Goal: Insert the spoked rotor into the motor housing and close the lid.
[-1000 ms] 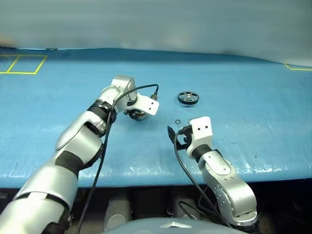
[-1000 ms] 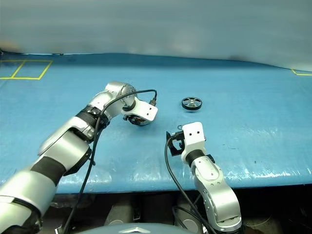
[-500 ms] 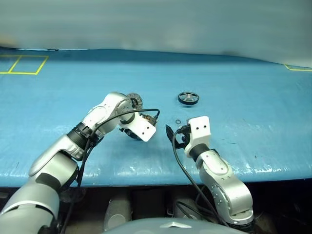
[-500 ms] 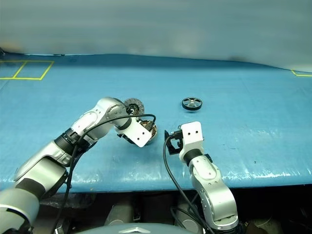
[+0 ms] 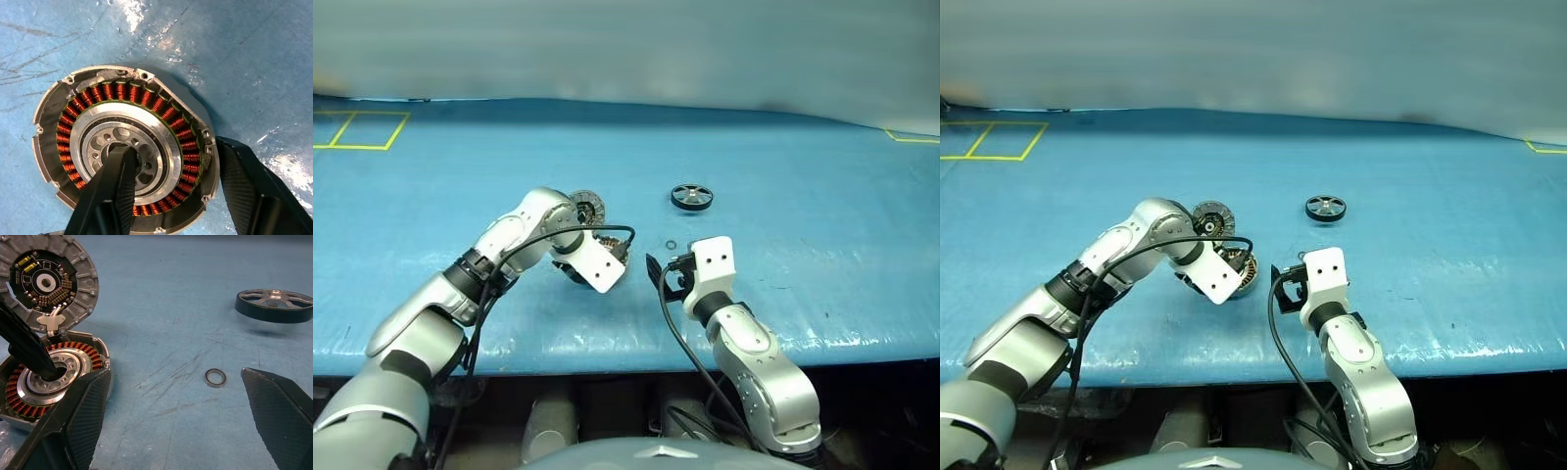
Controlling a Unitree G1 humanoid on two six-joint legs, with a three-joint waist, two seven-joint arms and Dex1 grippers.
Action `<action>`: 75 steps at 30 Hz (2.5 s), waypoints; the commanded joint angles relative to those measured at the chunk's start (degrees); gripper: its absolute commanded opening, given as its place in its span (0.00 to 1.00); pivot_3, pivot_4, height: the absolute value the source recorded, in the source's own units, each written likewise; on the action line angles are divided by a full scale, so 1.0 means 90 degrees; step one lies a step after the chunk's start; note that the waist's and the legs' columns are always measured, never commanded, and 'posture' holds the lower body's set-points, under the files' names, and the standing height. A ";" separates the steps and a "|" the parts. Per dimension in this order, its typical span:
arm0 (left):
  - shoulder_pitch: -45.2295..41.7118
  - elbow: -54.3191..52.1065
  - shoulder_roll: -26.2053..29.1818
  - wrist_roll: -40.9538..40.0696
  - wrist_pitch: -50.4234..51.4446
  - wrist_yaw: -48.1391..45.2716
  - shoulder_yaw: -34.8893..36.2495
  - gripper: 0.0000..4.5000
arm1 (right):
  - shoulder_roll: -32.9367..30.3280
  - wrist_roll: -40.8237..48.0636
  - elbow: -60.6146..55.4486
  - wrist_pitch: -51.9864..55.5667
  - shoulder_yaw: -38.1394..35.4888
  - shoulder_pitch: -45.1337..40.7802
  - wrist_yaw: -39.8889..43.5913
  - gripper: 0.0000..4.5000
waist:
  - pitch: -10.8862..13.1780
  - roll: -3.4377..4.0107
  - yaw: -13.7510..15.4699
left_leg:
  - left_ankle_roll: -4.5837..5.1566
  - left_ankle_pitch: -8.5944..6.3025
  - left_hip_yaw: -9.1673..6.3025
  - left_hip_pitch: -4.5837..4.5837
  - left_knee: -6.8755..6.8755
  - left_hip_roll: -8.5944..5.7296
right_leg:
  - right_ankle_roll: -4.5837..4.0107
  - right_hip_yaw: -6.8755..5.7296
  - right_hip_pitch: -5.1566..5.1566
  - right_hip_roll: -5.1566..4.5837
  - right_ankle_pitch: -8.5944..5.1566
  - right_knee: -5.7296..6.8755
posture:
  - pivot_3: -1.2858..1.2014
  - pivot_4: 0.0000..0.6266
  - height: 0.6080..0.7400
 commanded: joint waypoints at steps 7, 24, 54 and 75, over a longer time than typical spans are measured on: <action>-0.0197 -0.0683 0.0066 -0.0421 -0.0098 -0.0297 0.0228 0.99 | 0.0055 0.0014 -0.0180 -0.0158 -0.0124 -0.0048 -0.0040 1.00 | 0.0000 0.0000 0.0005 | 0.0000 0.0000 0.0000 -0.0002 0.0000 -0.0001 | 0.0000 0.0001 0.0000 0.0000 0.0000 -0.0002 | 0.52 0.24 1.00; 0.0635 -0.2998 -0.0089 -0.2413 0.3636 -0.0062 0.1743 0.99 | -0.0130 0.0008 -0.0284 -0.0078 -0.0453 0.0087 -0.0022 1.00 | 0.0000 0.0003 -0.0011 | 0.0000 0.0000 -0.0001 0.0002 -0.0002 0.0000 | 0.0002 0.0008 0.0001 0.0001 -0.0001 -0.0002 | 0.52 0.24 1.00; 0.6341 -0.4522 -0.2274 -0.3775 0.2299 0.5852 0.3155 0.99 | 0.0412 -0.0414 0.3474 -0.1349 -0.0752 -0.1814 -0.0461 1.00 | -0.0004 0.0036 -0.0035 | -0.0007 0.0003 -0.0005 0.0019 -0.0018 0.0000 | -0.0006 0.0017 -0.0008 0.0009 -0.0002 -0.0009 | 0.52 0.24 1.00; 0.6683 -0.3927 -0.1885 -0.3921 0.1794 0.6114 0.3217 1.00 | 0.0510 -0.0652 0.4119 -0.1637 -0.0547 -0.1437 -0.0495 0.51 | -0.0012 0.0043 -0.0052 | -0.0010 0.0001 -0.0001 0.0033 -0.0043 0.0001 | -0.0014 0.0010 -0.0020 -0.0006 -0.0008 -0.0019 | 0.52 0.24 1.00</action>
